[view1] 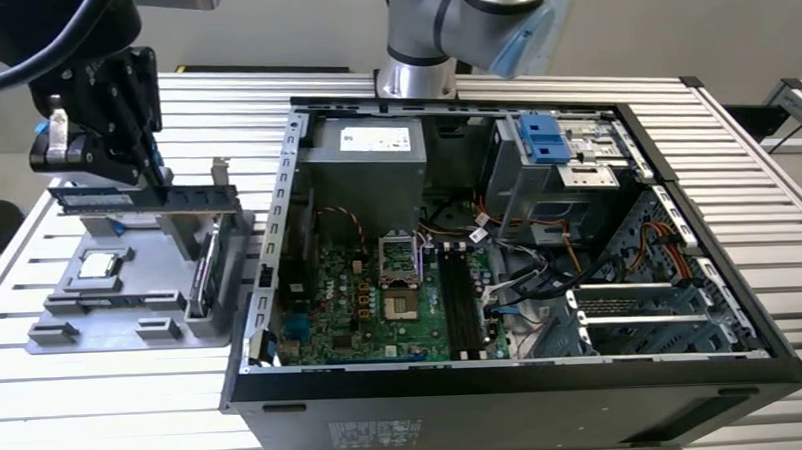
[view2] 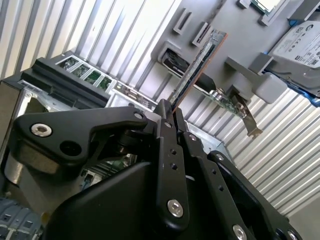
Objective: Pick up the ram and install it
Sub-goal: 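Pick up the ram and move it above insertion slot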
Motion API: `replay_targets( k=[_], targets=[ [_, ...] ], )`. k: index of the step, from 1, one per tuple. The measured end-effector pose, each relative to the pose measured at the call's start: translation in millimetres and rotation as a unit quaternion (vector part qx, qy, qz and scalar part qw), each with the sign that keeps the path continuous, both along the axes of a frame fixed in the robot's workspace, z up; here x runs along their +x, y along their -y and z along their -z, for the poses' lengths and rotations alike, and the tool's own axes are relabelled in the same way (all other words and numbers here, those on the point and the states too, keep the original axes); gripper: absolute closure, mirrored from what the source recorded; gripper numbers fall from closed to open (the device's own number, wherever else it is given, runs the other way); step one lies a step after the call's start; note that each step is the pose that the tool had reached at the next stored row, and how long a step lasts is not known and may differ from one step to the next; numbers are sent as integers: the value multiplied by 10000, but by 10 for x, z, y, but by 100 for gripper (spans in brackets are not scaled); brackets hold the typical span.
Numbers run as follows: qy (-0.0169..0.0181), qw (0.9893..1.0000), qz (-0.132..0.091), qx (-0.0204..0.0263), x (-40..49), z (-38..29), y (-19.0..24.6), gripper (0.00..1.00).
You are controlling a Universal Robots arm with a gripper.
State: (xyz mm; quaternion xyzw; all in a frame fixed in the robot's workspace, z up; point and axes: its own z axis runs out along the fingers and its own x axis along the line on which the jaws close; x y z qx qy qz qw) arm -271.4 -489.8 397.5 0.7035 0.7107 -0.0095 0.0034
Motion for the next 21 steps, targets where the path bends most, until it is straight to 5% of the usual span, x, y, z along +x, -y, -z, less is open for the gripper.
replay_targets(
  k=[21],
  targets=[
    [-18,10000,0,-1,465,-16,-3,100]
  ],
)
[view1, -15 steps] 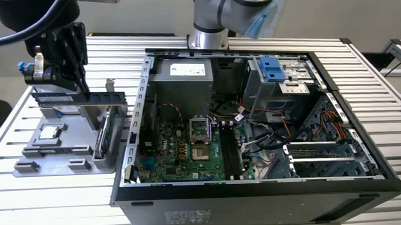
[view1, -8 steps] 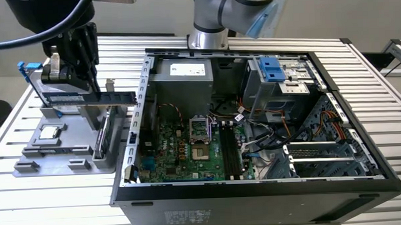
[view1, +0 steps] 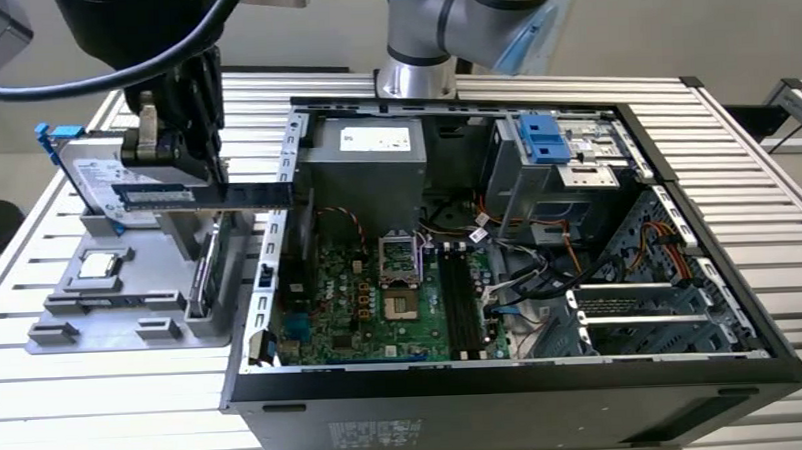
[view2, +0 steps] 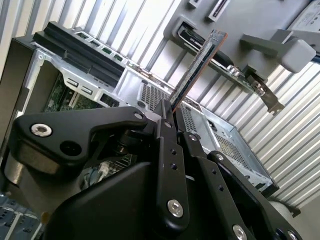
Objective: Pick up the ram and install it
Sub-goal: 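Pick up the ram and move it above insertion slot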
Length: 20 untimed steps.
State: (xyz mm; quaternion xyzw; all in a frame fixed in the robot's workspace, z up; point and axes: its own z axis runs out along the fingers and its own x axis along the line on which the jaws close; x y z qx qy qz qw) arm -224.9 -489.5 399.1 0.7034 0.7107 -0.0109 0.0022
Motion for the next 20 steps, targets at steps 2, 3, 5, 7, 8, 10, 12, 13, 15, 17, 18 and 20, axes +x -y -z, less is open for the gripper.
replay_targets(
  k=[2,3,5,7,8,10,12,13,15,17,18,20],
  targets=[
    [0,10000,0,0,51,0,0,100],
    [0,10000,0,1,80,1,0,100],
    [-1,10000,0,0,135,0,0,100],
    [-2,10000,0,0,192,0,-1,100],
    [-2,10000,0,0,222,0,-1,100],
    [-2,10000,1,0,276,0,-1,100],
    [-2,10000,0,0,320,0,-1,100],
    [-2,10000,0,0,339,1,-2,100],
    [-2,10000,0,0,368,2,-2,100],
    [-2,10000,0,-1,396,3,-2,100],
    [-2,10000,0,-1,409,4,-2,100],
    [-2,10000,0,-2,439,7,-2,100]
  ],
)
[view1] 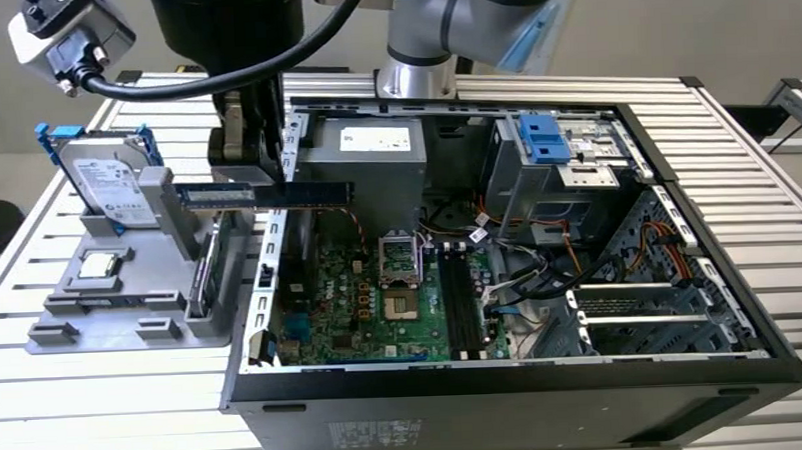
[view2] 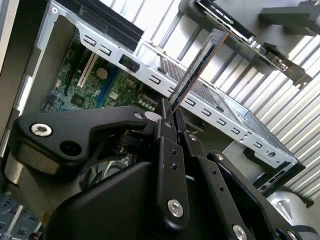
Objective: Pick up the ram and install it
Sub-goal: 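Pick up the ram and move it above insertion slot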
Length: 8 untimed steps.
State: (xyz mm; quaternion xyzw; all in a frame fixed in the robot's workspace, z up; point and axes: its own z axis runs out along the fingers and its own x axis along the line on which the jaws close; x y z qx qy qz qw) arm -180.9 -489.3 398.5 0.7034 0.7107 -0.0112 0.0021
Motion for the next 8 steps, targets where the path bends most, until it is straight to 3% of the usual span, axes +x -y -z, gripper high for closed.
replay_targets(
  k=[8],
  targets=[
    [0,10000,0,-3,138,14,-2,100]
  ],
)
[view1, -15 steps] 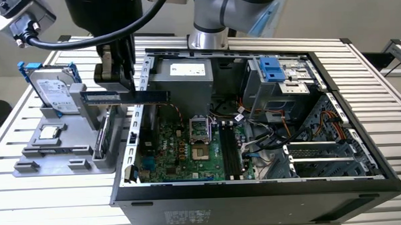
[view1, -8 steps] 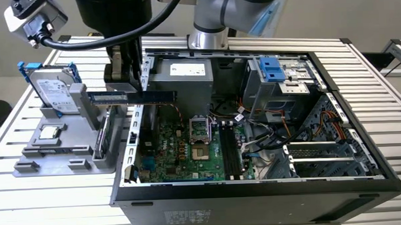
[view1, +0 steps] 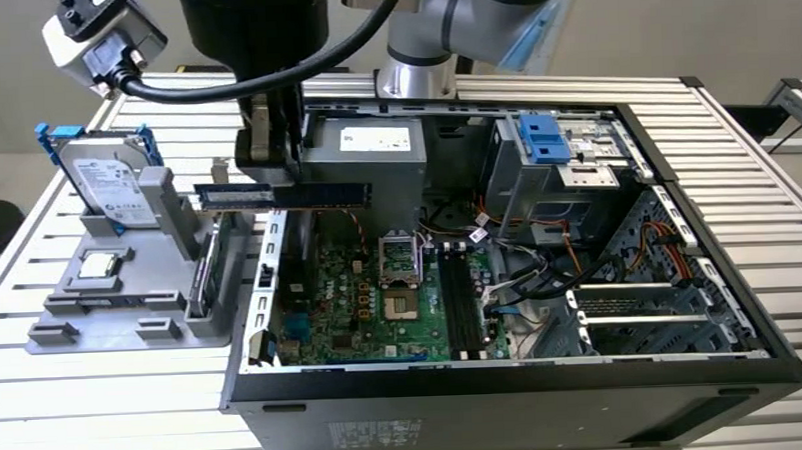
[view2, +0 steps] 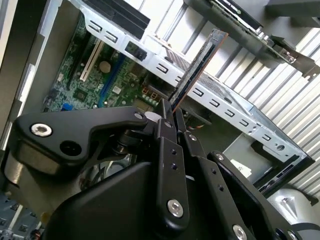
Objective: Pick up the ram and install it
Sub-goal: 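Pick up the ram and move it above insertion slot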
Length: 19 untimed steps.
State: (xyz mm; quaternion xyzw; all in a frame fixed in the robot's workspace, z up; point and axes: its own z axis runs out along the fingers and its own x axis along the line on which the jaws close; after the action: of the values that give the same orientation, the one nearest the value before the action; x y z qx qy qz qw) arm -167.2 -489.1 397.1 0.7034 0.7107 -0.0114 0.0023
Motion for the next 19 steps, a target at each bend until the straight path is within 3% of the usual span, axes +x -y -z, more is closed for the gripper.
replay_targets(
  k=[9,19],
  targets=[
    [0,10000,0,-1,168,16,-2,100],
    [0,10000,0,-1,422,23,-3,100]
  ],
)
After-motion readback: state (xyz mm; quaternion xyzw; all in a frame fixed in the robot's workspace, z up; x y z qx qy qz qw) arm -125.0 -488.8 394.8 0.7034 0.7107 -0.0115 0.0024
